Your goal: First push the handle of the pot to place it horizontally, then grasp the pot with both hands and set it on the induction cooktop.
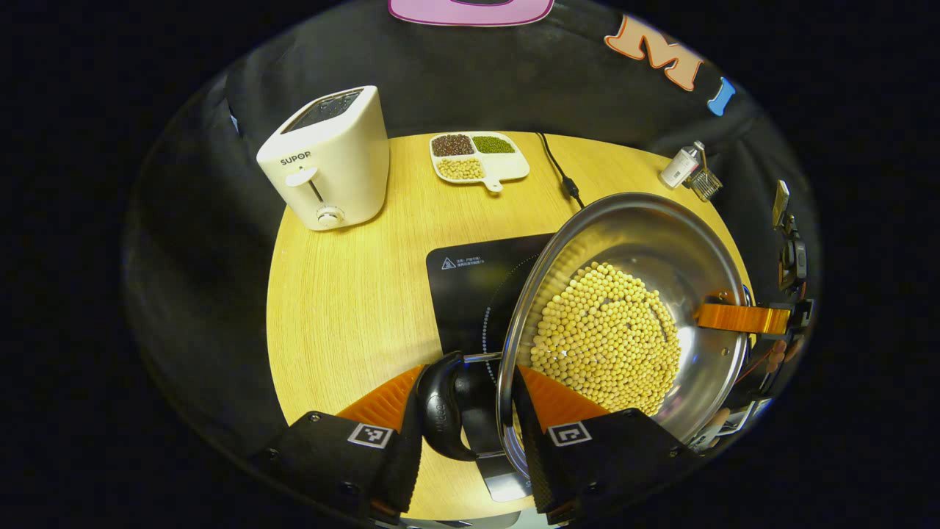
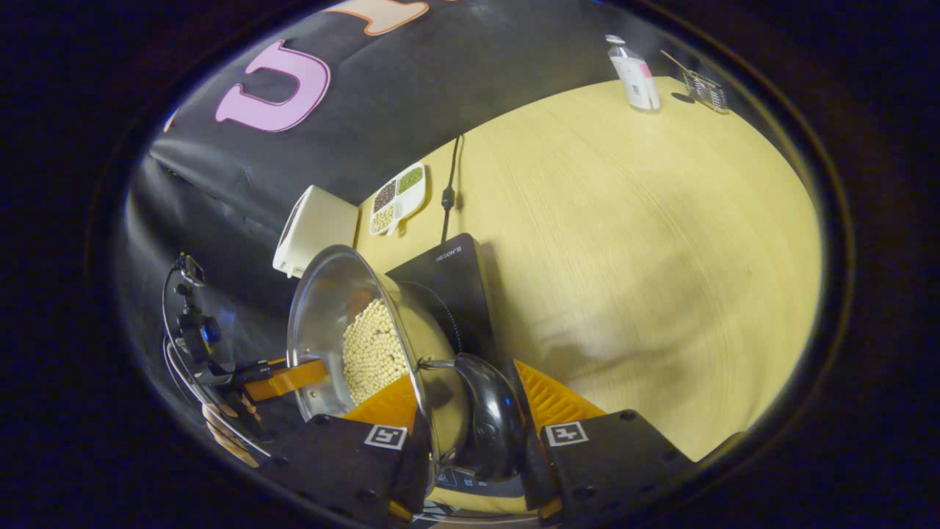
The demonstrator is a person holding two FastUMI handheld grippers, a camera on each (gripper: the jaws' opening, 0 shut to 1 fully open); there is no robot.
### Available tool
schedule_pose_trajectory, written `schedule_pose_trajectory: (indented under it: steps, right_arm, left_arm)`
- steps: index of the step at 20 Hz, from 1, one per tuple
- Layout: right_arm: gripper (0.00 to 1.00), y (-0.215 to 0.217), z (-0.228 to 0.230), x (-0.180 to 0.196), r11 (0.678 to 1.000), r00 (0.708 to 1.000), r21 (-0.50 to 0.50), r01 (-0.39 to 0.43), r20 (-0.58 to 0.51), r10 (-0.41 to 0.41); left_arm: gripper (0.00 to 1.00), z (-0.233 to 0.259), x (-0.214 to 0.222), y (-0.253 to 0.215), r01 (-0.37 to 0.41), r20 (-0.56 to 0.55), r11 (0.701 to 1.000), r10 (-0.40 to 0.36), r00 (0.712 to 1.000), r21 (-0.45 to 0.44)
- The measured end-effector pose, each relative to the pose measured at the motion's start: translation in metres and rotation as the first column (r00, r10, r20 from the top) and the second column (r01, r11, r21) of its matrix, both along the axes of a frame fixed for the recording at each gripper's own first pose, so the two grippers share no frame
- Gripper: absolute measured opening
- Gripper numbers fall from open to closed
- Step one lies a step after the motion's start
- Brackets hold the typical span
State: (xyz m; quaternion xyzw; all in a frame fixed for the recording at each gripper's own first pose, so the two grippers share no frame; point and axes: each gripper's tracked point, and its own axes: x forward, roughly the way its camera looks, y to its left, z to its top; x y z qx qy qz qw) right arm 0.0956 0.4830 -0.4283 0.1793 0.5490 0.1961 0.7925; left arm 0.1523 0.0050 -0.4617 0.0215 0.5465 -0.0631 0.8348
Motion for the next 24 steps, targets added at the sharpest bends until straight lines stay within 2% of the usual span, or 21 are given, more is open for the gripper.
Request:
schedule_pose_trajectory:
  steps: [4, 9, 10, 16, 18, 19, 21, 22, 23, 24]
  right_arm:
    - [0.47, 0.005, -0.006, 0.006, 1.0, 1.0, 0.004, 0.007, -0.007, -0.007]
    - [0.48, 0.014, -0.015, 0.013, 1.0, 1.0, 0.012, 0.012, -0.011, -0.012]
    - [0.53, 0.014, -0.017, 0.014, 1.0, 1.0, 0.011, 0.014, -0.015, -0.014]
    - [0.54, 0.016, -0.026, 0.018, 1.0, 0.999, 0.003, 0.017, -0.027, -0.017]
    - [0.54, 0.016, -0.026, 0.019, 1.0, 1.0, 0.002, 0.019, -0.014, -0.019]
    - [0.48, 0.016, -0.026, 0.02, 1.0, 1.0, 0.001, 0.02, -0.007, -0.02]
    - [0.48, 0.015, -0.025, 0.021, 1.0, 1.0, 0.003, 0.018, -0.001, -0.018]
    - [0.54, 0.015, -0.026, 0.021, 1.0, 1.0, 0.004, 0.018, -0.003, -0.018]
    - [0.54, 0.016, -0.026, 0.021, 1.0, 1.0, 0.004, 0.018, -0.001, -0.018]
    - [0.48, 0.015, -0.026, 0.02, 1.0, 1.0, 0.005, 0.018, -0.001, -0.018]
  left_arm:
    - [0.64, 0.008, -0.009, 0.0, -0.017, 0.002, 1.0, 0.017, 1.0, 0.019]
    - [0.63, 0.001, 0.0, 0.002, -0.03, 0.009, 0.999, 0.029, 1.0, 0.042]
    - [0.64, 0.002, 0.001, 0.002, -0.031, 0.014, 0.999, 0.031, 0.999, 0.045]
    - [0.65, -0.001, 0.002, 0.003, -0.024, 0.014, 0.998, 0.024, 1.0, 0.058]
    - [0.65, 0.0, 0.002, 0.002, -0.03, 0.017, 0.998, 0.029, 0.999, 0.054]
    - [0.66, -0.001, 0.003, 0.002, -0.031, 0.018, 0.998, 0.03, 0.999, 0.054]
    - [0.67, -0.001, 0.003, 0.002, -0.031, 0.022, 0.998, 0.03, 0.999, 0.054]
    - [0.66, -0.001, 0.003, 0.003, -0.032, 0.021, 0.998, 0.031, 0.999, 0.053]
    - [0.66, -0.001, 0.002, 0.003, -0.034, 0.02, 0.998, 0.033, 0.999, 0.053]
    - [0.66, -0.001, 0.001, 0.003, -0.034, 0.021, 0.998, 0.033, 0.999, 0.052]
